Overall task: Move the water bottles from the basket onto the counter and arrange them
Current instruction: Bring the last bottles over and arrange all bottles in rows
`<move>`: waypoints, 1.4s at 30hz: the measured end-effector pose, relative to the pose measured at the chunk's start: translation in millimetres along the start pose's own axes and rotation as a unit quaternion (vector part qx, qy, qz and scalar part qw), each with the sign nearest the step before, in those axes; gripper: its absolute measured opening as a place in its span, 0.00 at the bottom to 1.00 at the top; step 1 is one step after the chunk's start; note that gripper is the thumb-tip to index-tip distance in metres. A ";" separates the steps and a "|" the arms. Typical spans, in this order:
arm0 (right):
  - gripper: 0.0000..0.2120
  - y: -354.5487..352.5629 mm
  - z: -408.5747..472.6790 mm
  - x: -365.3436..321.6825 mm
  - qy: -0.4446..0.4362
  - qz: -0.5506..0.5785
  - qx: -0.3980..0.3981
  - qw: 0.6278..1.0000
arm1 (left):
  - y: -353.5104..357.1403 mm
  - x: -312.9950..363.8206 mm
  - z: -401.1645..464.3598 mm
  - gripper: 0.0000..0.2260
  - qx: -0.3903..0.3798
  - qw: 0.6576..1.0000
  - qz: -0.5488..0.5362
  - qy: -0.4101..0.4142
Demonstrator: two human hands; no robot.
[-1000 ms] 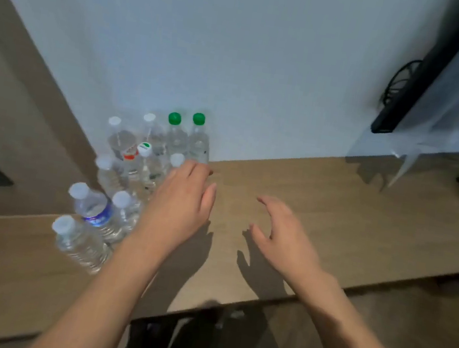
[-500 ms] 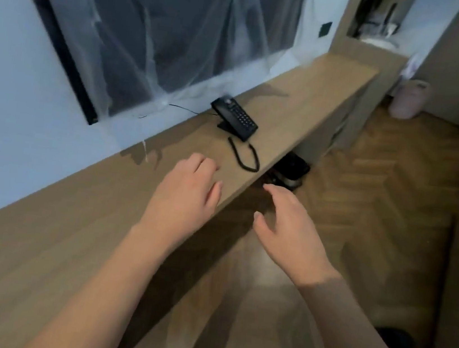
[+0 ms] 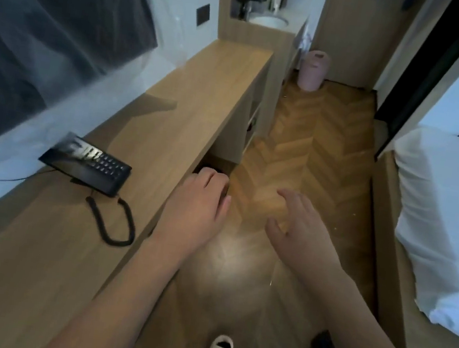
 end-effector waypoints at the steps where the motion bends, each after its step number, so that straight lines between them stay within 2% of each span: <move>1: 0.25 -8.1 24.6 9.2 0.002 -0.007 -0.001 1.000 | 7.4 4.0 30.8 0.13 -0.001 1.000 0.002 0.010; 5: 0.24 -43.6 112.6 58.0 0.019 0.004 0.033 0.999 | 37.5 26.7 143.7 0.14 0.004 0.999 -0.003 0.042; 11: 0.26 -66.4 235.4 169.2 0.073 0.001 0.037 0.997 | 127.1 61.8 291.1 0.15 -0.041 0.995 0.015 0.087; 20: 0.27 -160.6 463.5 323.6 0.071 0.019 0.098 0.992 | 219.2 140.2 556.9 0.17 -0.013 0.993 0.016 0.118; 24: 0.27 -188.0 553.1 373.8 0.066 0.018 0.097 0.993 | 247.8 164.3 659.7 0.17 0.000 0.994 -0.006 0.106; 30: 0.27 -204.1 698.0 458.5 0.065 0.016 0.083 0.994 | 338.9 165.4 800.0 0.18 -0.031 0.995 -0.013 0.096; 37: 0.27 -237.8 900.5 555.3 0.073 0.002 0.064 0.995 | 418.6 166.6 1022.9 0.18 -0.015 0.995 -0.019 0.094; 42: 0.27 -284.8 1022.4 630.3 0.101 0.000 0.085 0.991 | 467.8 206.0 1174.0 0.17 -0.011 0.993 -0.034 0.112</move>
Point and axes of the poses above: each hand's wrist, its own z-axis towards the middle knuckle, its own y-axis out of the palm, x = y × z, the point moved 9 cm from there along z, towards the middle knuckle, and after that the axes turned 3 degrees about -z, right-handed, at the moved point
